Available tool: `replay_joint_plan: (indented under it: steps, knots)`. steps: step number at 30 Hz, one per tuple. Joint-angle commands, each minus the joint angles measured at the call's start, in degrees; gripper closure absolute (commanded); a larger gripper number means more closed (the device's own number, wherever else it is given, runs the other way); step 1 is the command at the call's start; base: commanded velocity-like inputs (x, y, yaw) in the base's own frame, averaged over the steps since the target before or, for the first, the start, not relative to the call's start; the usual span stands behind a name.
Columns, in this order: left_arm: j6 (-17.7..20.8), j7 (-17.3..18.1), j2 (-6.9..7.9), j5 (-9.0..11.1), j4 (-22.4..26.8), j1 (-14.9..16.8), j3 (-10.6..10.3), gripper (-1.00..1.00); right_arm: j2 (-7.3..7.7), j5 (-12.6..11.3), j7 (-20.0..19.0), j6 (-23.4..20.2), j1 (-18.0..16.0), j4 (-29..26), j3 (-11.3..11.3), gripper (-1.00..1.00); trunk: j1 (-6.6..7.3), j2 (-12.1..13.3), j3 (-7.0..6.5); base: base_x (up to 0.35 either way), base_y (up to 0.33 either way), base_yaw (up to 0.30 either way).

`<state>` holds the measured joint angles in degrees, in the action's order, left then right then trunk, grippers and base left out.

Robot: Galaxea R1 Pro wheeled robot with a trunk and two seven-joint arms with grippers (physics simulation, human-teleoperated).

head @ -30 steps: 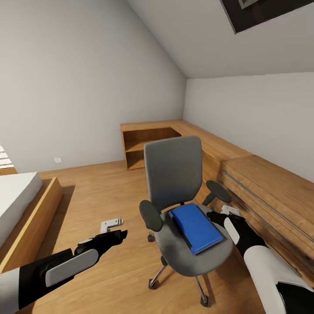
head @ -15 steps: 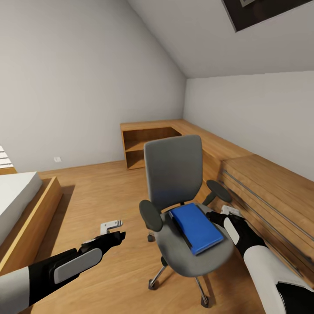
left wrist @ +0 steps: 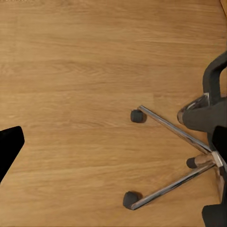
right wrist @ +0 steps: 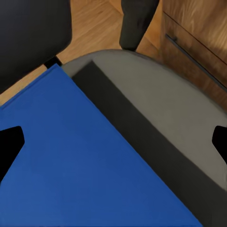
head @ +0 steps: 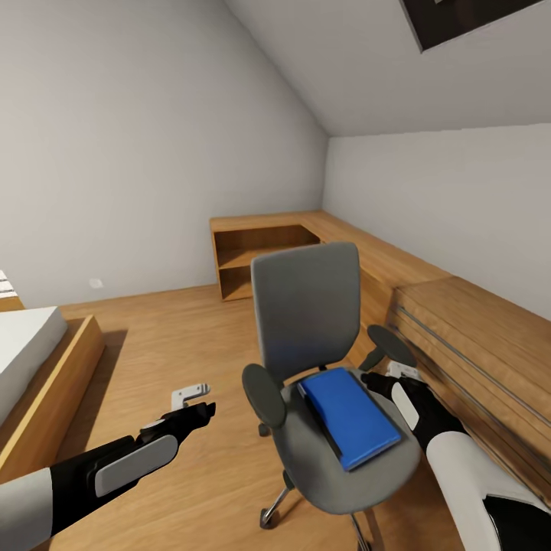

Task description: In the bedroom, organize the workspace by keeping the computer under the desk, ensuring the monitor is on the desk, placing the keyboard on the desk next to the monitor, placing the mouse on the desk next to the keyboard, moving the folder from the swivel chair onto the desk next to the mouse, stacking the notebook on top of the folder with the pen on top of the notebook, and positioning the swivel chair next to the desk.

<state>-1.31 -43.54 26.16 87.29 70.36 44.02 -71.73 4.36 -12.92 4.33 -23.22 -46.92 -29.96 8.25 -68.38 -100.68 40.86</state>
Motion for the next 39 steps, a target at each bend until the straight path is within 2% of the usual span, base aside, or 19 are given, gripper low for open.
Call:
replay_joint_plan:
  steps: [1, 14, 20, 27, 39]
  knots:
    - [-0.15, -0.23, 0.04, 0.25, 0.09, 0.12, -0.17, -1.00, 0.01, -0.61, 0.37, -0.26, -0.02, -0.10, -0.01, -1.00, 0.00, -0.03, 0.06, 0.078, 0.000, 0.000]
    - [-0.19, -0.23, 0.24, 0.17, 0.12, 0.11, -0.07, -1.00, 0.07, -0.53, 0.41, 0.75, -0.02, 0.22, 0.01, -1.00, 0.00, -0.03, 0.06, 0.112, 0.000, 0.000]
    - [-0.27, -0.23, 0.29, 0.76, 0.12, 0.10, 0.00, -1.00, 0.19, -0.60, -0.51, 2.68, -0.02, 1.72, 0.01, -1.00, -1.32, -2.44, 1.14, 0.004, 0.000, 0.000]
    - [-0.26, -0.23, 0.30, 0.93, 0.12, 0.13, 0.01, -1.00, 0.35, -0.46, -5.05, 3.77, -0.02, 1.97, 0.08, -1.00, -2.86, -5.24, 2.39, 0.000, 0.000, 0.000]
    - [-0.27, -0.23, 0.21, 0.97, 0.12, 0.12, 0.01, -1.00, 0.40, -0.49, -6.07, 5.01, -0.02, 2.00, 0.10, -1.00, -5.49, -10.06, 4.55, 0.000, 0.000, 0.000]
